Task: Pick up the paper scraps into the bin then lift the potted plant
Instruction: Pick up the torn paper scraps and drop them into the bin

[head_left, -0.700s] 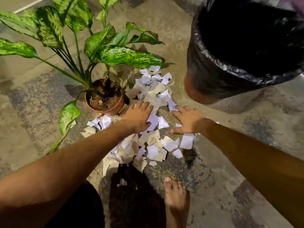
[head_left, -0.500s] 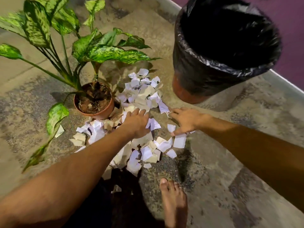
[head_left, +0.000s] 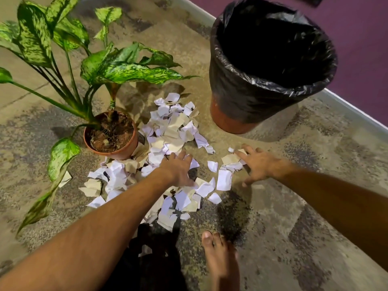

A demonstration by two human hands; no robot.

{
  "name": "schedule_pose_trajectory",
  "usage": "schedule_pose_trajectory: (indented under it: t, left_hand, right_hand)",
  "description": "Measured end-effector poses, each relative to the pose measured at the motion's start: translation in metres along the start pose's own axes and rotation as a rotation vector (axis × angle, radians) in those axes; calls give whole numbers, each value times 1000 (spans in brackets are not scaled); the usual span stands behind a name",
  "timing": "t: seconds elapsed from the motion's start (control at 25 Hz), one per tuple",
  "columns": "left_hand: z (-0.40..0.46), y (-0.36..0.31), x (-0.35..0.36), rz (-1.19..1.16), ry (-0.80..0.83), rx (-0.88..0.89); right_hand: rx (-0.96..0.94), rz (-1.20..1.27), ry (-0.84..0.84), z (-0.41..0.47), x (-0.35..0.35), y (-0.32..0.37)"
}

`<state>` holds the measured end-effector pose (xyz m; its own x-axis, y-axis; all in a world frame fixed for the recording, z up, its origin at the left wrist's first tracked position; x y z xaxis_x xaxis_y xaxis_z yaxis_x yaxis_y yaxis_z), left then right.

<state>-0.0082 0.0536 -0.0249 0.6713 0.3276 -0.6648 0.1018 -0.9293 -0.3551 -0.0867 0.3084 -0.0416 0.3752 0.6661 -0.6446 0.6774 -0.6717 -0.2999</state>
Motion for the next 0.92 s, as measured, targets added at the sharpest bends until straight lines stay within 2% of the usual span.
schedule_pose_trajectory:
  t: [0.24, 0.44, 0.56, 0.68, 0.92]
  left_hand:
    - [2, 0, -6, -57, -43, -79]
    - [9, -13, -3, -28, -42, -50]
    - [17, -27, 3, -18, -5, -16]
    - [24, -36, 11, -18, 23, -9]
    - [29, -38, 23, 4, 81, -31]
  right_hand:
    - [95, 67, -36, -4, 10, -14]
    - [256, 227, 124, -34, 42, -78]
    - [267, 229, 148, -49, 70, -83]
    - [204, 255, 68, -51, 79, -74]
    - [101, 240, -109, -24, 46, -36]
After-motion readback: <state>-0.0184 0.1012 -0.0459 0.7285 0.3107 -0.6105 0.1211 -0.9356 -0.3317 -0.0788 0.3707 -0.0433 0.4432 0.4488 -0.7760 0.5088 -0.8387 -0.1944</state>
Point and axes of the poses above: each hand's wrist, its own z-axis towards the middle knuckle, its own x-axis out of the palm, y = z × x, the point moved 3 cm from there along z, towards the middle knuckle, and after that the axes turned 15 degrees about -z, right-handed, at the moved point
